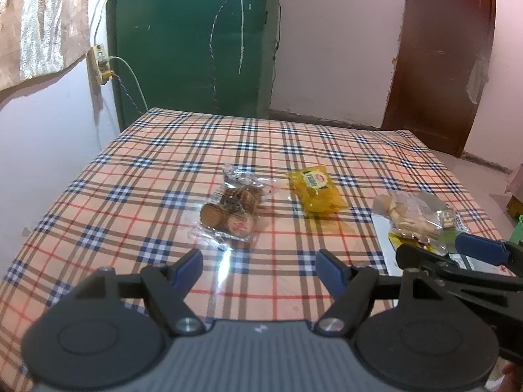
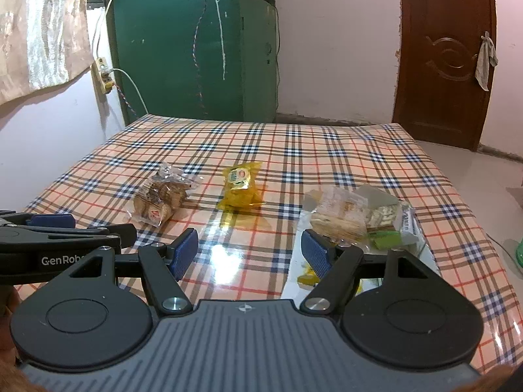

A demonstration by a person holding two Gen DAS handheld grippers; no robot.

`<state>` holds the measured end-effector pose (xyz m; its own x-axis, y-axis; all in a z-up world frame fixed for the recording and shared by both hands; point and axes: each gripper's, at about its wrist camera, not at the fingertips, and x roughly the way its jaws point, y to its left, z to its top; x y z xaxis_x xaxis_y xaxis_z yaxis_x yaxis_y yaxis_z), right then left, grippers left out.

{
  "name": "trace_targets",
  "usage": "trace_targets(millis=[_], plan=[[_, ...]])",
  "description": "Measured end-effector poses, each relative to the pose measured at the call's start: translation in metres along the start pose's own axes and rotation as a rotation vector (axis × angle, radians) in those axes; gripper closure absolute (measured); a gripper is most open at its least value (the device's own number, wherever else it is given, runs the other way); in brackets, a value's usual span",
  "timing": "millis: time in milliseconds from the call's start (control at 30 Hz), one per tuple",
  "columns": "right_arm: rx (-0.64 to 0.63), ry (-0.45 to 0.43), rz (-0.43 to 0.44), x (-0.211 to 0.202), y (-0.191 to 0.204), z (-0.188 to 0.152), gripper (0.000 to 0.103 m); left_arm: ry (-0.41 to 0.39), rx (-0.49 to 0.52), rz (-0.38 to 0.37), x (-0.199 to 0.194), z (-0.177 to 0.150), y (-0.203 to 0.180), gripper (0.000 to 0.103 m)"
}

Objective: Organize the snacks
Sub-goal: 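Move both grippers back toward the remaining snacks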

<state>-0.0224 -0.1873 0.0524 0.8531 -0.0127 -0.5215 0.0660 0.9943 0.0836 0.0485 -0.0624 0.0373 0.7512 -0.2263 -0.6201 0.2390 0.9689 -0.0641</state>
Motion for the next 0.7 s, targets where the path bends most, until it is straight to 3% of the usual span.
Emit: trace_targets(millis=[333,633,700], plan=[[-0.014,-0.006,0.004,0.02,0.008,0.015,0.012,-0.023,0.001,0.007,0.022,0.017,0.011,0.028],[-0.013,0.013,0.004,0.066,0.011,0.035,0.012,-0.03,0.024,-0.012,0.066,0.038,0.02,0.027],[-0.017,0.022,-0.004,0.078,0.012,0.037,0.01,-0.026,0.039,-0.017,0.079,0.04,0.021,0.022]])
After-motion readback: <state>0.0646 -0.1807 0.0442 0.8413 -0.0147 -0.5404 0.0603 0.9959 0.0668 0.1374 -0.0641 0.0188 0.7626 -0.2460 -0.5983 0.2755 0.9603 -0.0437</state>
